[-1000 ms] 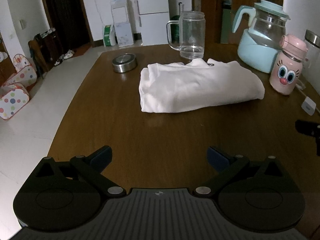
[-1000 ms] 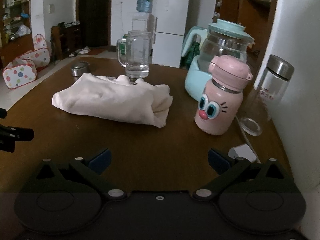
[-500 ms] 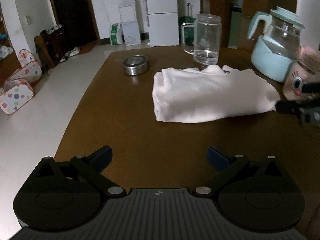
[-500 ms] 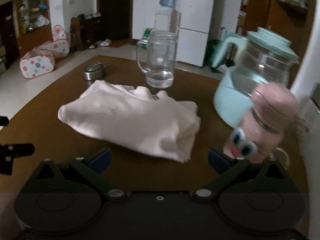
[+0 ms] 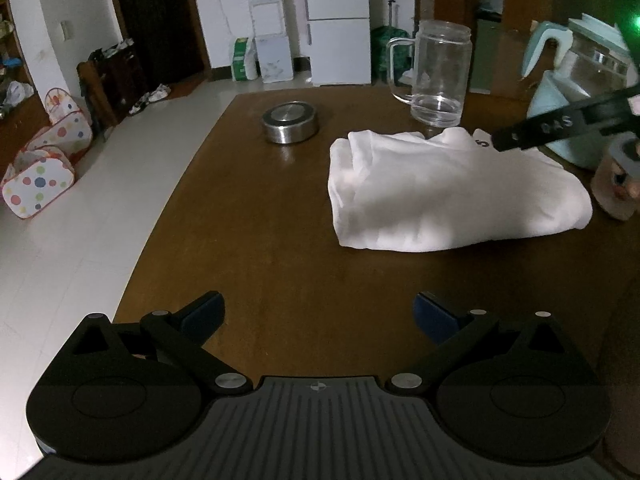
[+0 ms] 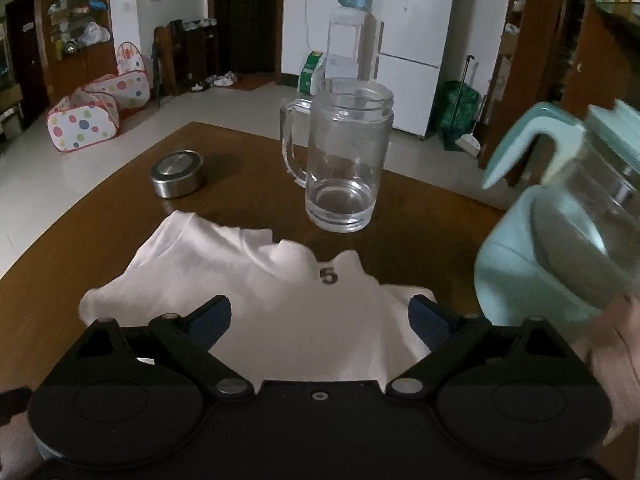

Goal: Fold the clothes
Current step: 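Move the right tool toward the folded white T-shirt, then grasp the white T-shirt near its printed number with the right tool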

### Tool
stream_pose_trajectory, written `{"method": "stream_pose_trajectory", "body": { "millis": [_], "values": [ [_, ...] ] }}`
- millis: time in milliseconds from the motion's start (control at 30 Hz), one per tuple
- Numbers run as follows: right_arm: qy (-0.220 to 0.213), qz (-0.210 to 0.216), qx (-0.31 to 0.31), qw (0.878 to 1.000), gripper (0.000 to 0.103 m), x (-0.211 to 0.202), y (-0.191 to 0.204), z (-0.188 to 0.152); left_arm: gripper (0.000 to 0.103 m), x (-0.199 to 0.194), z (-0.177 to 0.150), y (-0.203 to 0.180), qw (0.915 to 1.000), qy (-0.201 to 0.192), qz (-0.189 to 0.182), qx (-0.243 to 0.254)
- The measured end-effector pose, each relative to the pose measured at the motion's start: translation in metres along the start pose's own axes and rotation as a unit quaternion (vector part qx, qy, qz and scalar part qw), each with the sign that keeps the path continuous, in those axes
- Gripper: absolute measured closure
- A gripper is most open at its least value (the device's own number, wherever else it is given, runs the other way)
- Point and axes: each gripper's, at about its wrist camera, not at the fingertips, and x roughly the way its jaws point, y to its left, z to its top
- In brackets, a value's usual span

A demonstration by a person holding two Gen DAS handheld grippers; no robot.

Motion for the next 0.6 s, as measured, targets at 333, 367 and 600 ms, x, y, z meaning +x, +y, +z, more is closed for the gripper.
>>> {"method": "stream_pose_trajectory", "body": {
  "millis": [333, 367, 600],
  "values": [
    [0.036, 0.024, -0.012, 0.999, 0.027, 0.046, 0.002, 0.017, 0.001, 0.010, 0.001, 0.007, 0.9999, 0.012, 0.007, -0.007],
    [0.041, 0.025, -0.013, 0.999, 0.031, 0.051, 0.003, 0.018, 0.001, 0.010, 0.001, 0.008, 0.9999, 0.013, 0.007, -0.007],
    [0.061, 0.027, -0.019, 0.998, 0.045, 0.069, 0.006, 0.014, 0.001, 0.012, -0.001, 0.013, 0.9998, 0.016, 0.007, -0.013]
  ]
}}
